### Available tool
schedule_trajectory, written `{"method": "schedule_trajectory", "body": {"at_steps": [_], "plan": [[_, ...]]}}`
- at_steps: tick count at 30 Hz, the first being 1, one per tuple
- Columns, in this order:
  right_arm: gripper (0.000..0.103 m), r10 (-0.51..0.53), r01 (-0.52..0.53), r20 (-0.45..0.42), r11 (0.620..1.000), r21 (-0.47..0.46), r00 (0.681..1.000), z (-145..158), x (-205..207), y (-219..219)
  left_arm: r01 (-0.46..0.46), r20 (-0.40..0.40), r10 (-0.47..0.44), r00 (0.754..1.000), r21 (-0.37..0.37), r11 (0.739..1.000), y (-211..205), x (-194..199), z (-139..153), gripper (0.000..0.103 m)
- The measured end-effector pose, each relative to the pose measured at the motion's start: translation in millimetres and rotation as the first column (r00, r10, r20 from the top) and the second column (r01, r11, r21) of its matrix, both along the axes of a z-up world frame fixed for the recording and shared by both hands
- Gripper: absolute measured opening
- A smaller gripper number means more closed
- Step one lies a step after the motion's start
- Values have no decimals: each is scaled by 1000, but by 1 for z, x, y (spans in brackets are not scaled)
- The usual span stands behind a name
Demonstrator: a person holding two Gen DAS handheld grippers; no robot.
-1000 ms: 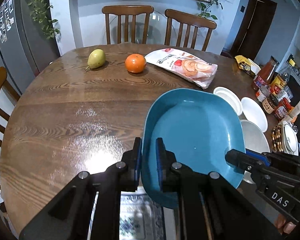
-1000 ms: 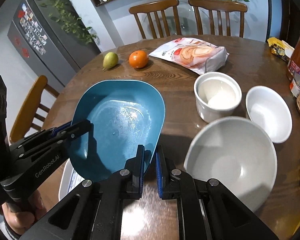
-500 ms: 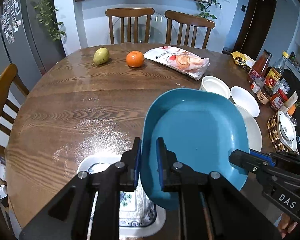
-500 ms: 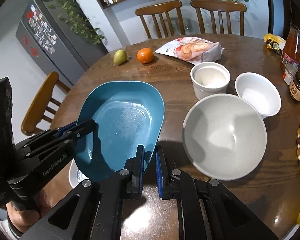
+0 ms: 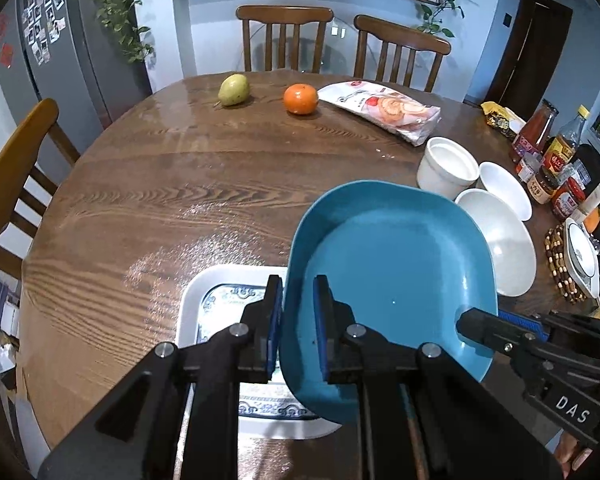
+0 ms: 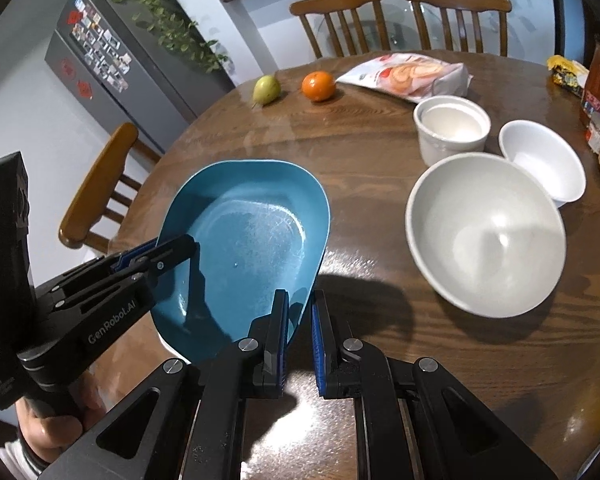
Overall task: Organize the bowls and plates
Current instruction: 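Lift the teal plate and carry it over the stacked patterned plates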
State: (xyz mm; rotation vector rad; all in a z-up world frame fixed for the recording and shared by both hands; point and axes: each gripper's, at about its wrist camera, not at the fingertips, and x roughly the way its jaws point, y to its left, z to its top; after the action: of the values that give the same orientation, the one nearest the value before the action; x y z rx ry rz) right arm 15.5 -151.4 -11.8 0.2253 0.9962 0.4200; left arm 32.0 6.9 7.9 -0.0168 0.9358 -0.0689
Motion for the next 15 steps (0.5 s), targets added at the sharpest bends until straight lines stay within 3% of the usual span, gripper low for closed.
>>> {"method": "schedule_trajectory", "body": {"at_steps": [15], "plan": [[13,67,-66,-95,998,17,993,-31,4,36,-76,-90,74,993,-24,997,42,-1,-28,14]]}}
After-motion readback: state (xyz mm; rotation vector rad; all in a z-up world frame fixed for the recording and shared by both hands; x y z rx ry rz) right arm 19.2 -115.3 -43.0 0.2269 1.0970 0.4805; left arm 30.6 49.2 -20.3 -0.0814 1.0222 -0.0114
